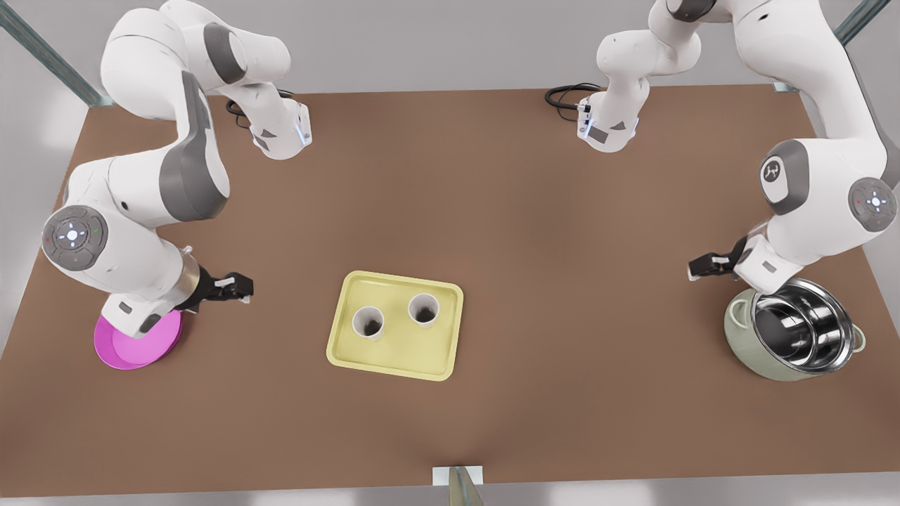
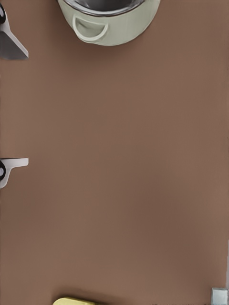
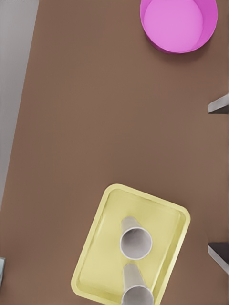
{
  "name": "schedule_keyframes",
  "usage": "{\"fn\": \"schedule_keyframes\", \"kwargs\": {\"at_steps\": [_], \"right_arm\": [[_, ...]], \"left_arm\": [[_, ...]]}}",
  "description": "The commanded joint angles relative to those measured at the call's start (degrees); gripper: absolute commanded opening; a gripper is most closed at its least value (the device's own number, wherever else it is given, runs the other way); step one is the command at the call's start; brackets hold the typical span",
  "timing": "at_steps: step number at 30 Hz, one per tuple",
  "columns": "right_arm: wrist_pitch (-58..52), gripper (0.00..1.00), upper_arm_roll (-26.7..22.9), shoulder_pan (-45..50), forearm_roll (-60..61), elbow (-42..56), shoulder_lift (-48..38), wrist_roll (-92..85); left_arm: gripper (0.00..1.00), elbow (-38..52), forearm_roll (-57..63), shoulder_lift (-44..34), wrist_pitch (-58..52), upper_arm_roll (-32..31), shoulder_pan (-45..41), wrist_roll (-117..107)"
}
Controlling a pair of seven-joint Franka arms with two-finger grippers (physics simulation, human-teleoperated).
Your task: Use the left arm to pick up the white IKEA cup from the tray and place it on the middle-left position; use the right arm to pick up the white IKEA cup from the tray and place it on the middle-right position
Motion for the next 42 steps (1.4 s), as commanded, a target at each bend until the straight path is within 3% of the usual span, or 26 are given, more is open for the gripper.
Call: {"fn": "schedule_keyframes", "kwargs": {"at_steps": [1,3,5,6,7,9,10,11,15,17,23,28,37,42], "right_arm": [[1.5,1.00,0.1,0.0,-0.3,-0.1,0.0,4.3],[1.2,1.00,0.8,1.7,0.4,-0.1,0.0,4.2],[2.1,0.96,2.5,4.9,2.2,-1.8,0.2,5.7],[1.2,0.94,2.8,8.0,4.8,-1.9,-0.1,16.4],[-1.2,1.00,2.9,10.1,4.2,-1.9,-0.3,17.1],[1.6,1.00,3.8,10.7,4.1,-4.4,-1.5,11.9],[16.6,1.00,3.8,10.6,4.2,-24.8,-11.3,11.0],[27.1,1.00,3.7,10.6,4.5,-35.4,-15.4,11.1],[32.5,1.00,3.8,11.6,4.0,-34.7,-10.3,12.4],[38.7,1.00,3.3,11.2,1.8,-34.1,-7.6,12.3],[42.8,1.00,3.2,8.8,-0.5,-33.9,-2.5,9.9],[47.0,1.00,2.7,8.2,-0.5,-32.4,2.7,7.9],[49.0,1.00,2.2,9.3,-0.2,-33.0,6.0,5.7],[49.0,1.00,2.2,9.4,-0.3,-36.4,6.2,4.1]], "left_arm": [[1.00,-0.1,-0.1,0.0,3.8,-0.1,-0.1,0.7],[1.00,3.7,-3.0,0.9,2.7,-1.3,-2.8,0.0],[1.00,4.8,3.5,3.3,1.3,-2.0,-15.8,-17.0],[1.00,4.9,5.3,3.7,1.3,-2.0,-21.1,-17.6],[1.00,6.9,6.6,4.3,1.1,-2.1,-23.7,-19.9],[1.00,6.5,5.0,6.7,1.0,-2.3,-28.4,-20.8],[1.00,6.5,5.1,8.2,3.1,-2.2,-30.2,-26.9],[1.00,6.7,4.9,10.2,6.7,-2.2,-31.0,-30.3],[1.00,11.6,4.3,19.4,14.9,-2.2,-34.2,-38.4],[1.00,11.6,4.5,20.6,16.3,-2.2,-35.5,-39.4],[1.00,11.9,4.5,24.3,27.1,-2.1,-37.6,-44.3],[1.00,17.3,5.2,30.1,32.4,-1.9,-38.2,-45.8],[1.00,20.9,15.1,34.8,31.1,-1.2,-41.4,-48.6],[1.00,21.0,14.2,34.9,22.9,-2.2,-41.4,-43.2]]}}
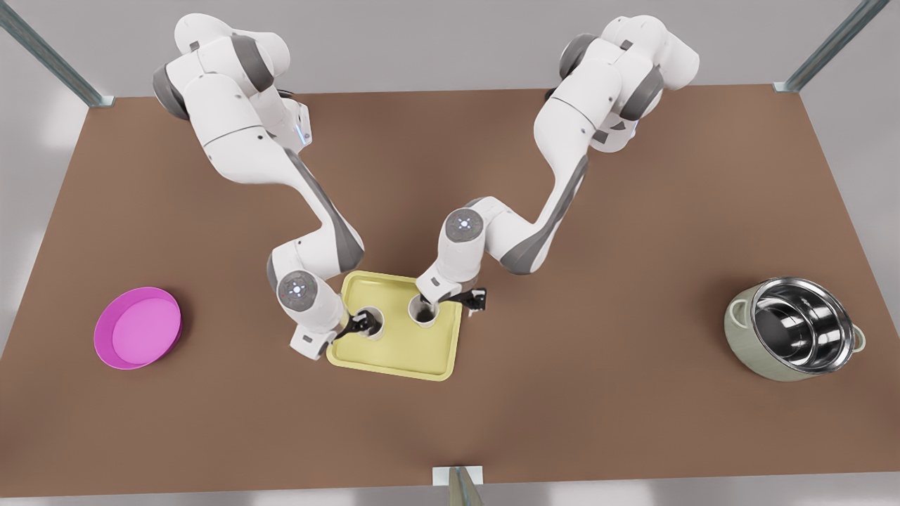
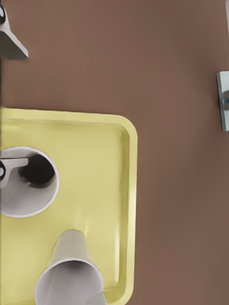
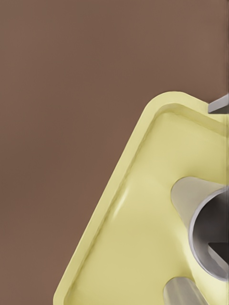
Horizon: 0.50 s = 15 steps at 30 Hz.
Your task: Use the left arm to pick up the white IKEA cup from the tray and place it on the middle-left position; use the right arm to pick up the white IKEA cup from the tray and place it on the middle-right position
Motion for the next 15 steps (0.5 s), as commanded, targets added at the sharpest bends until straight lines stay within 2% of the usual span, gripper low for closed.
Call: {"fn": "schedule_keyframes", "kwargs": {"at_steps": [1,9,13,15], "right_arm": [[0.7,1.00,0.0,0.0,0.1,-0.5,0.0,-2.7],[0.7,0.97,0.0,0.0,0.1,-1.5,0.9,-3.1],[1.1,0.95,0.0,0.1,0.1,-1.4,2.7,-3.0],[1.1,0.89,0.0,0.1,0.2,-1.4,2.9,-2.8]], "left_arm": [[1.00,0.1,0.0,0.0,-4.4,-0.2,0.1,-4.6],[1.00,10.8,-0.3,7.6,-3.6,-0.9,0.2,-4.8],[1.00,11.1,-0.2,7.7,-4.3,-1.1,-0.3,-5.3],[1.00,11.0,-0.2,7.9,-4.3,-1.1,-0.7,-5.4]]}}
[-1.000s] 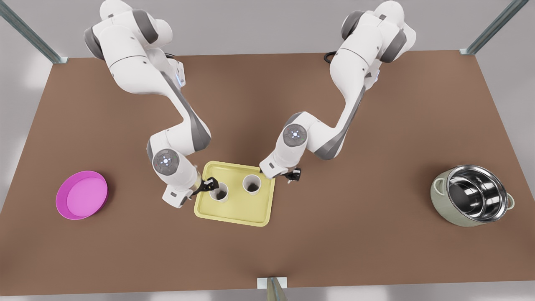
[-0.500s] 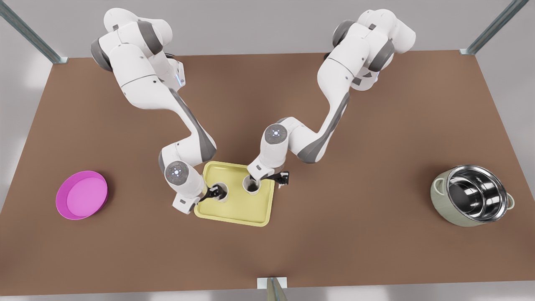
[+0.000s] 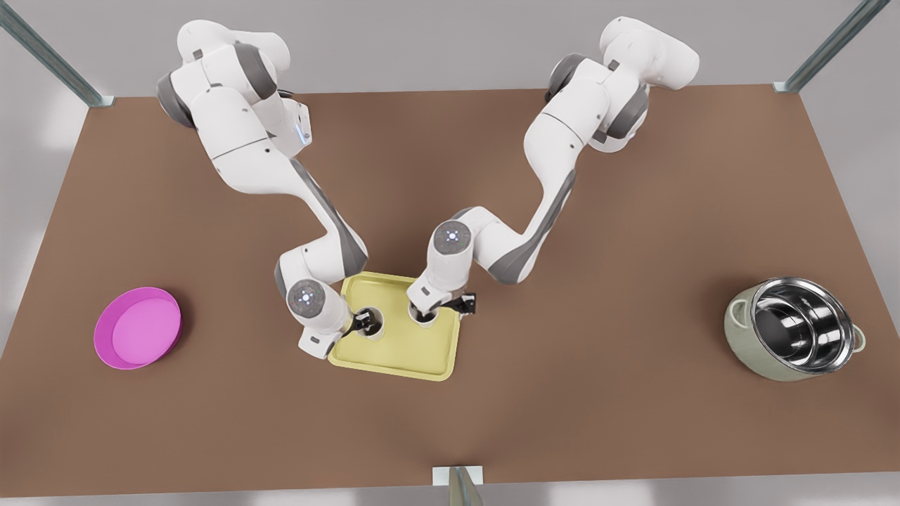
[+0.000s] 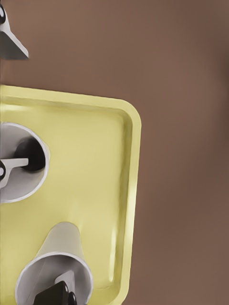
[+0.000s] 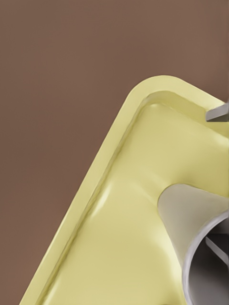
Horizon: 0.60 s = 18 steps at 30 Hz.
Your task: Use the left arm to pick up the white IKEA cup from the tray and place it on the middle-left position; use the right arm to pick up the white IKEA cup from the tray and place it on the middle-right position
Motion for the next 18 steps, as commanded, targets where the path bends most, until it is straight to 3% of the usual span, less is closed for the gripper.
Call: {"fn": "schedule_keyframes", "kwargs": {"at_steps": [1,2,5,16,18], "right_arm": [[0.2,0.80,0.0,0.0,0.1,0.0,0.1,-0.8],[0.1,0.71,0.0,0.1,0.2,0.0,0.0,-0.4],[-0.2,0.56,0.0,0.1,0.5,0.3,0.0,1.1],[-1.0,0.26,0.4,0.5,0.5,0.6,-0.4,2.2],[-2.0,0.23,0.4,0.5,0.6,0.7,-0.9,2.2]], "left_arm": [[1.00,-0.2,0.1,0.1,-0.6,0.0,-0.4,-2.7],[1.00,-0.3,0.1,0.3,-0.4,0.0,-0.5,-2.7],[1.00,-0.3,0.5,1.5,0.1,0.2,-0.6,-2.7],[1.00,-0.1,0.7,3.9,4.2,0.5,-0.7,-3.8],[0.88,0.0,0.7,3.9,4.3,0.5,-0.8,-3.8]]}}
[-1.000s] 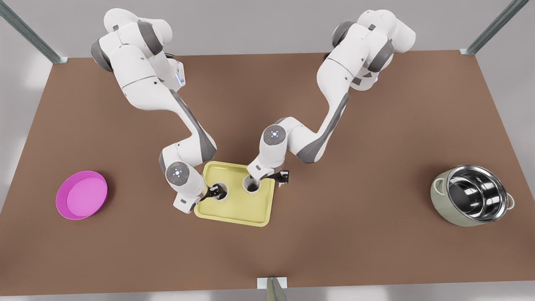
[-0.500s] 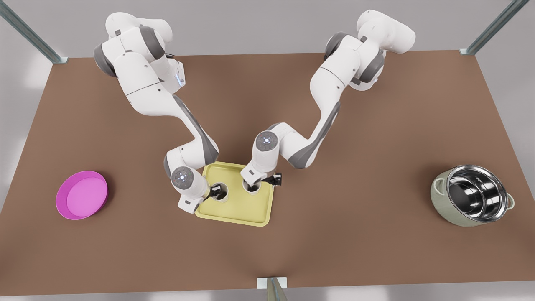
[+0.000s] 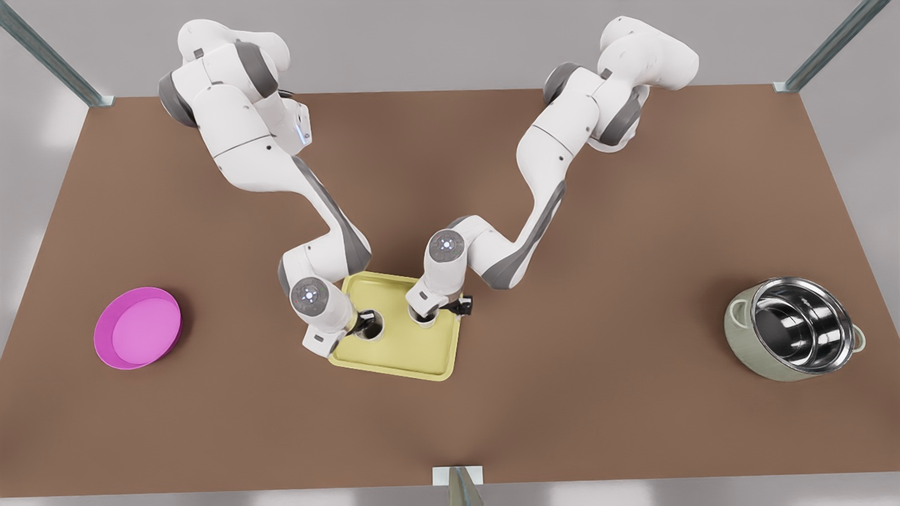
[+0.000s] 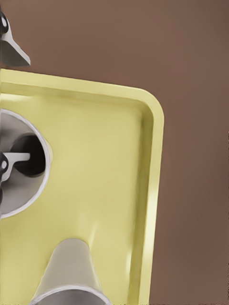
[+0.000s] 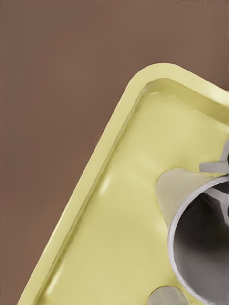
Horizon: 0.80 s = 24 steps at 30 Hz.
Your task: Use the left arm to pick up the white IKEA cup from the tray and place it on the middle-left position; use the right arm to pick up the white IKEA cup from the tray and place it on the middle-right position
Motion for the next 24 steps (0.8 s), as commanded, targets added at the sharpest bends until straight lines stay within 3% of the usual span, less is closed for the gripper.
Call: {"fn": "schedule_keyframes", "kwargs": {"at_steps": [1,7,12,18,24], "right_arm": [[-1.4,0.22,0.0,0.0,-0.2,0.1,-0.4,1.2],[-8.8,0.20,-0.3,-0.5,-0.5,2.5,-4.1,0.5],[-13.3,0.20,-0.6,-6.6,-0.2,2.6,-8.0,-1.0],[-15.1,0.21,-0.4,-14.2,-0.2,4.9,-7.6,-10.0],[-14.9,0.21,-0.6,-19.8,-0.5,5.0,-4.8,-19.0]], "left_arm": [[0.80,0.1,0.1,-0.1,1.3,0.0,0.0,-2.1],[0.45,0.0,-0.5,-0.6,0.5,-0.2,0.1,-3.0],[0.34,0.0,-2.2,-0.6,0.5,-0.1,0.1,-3.1],[0.30,0.0,-2.2,-0.9,-0.5,0.0,0.2,-4.5],[0.19,0.1,-3.9,-1.6,-1.7,0.0,0.5,-6.2]]}}
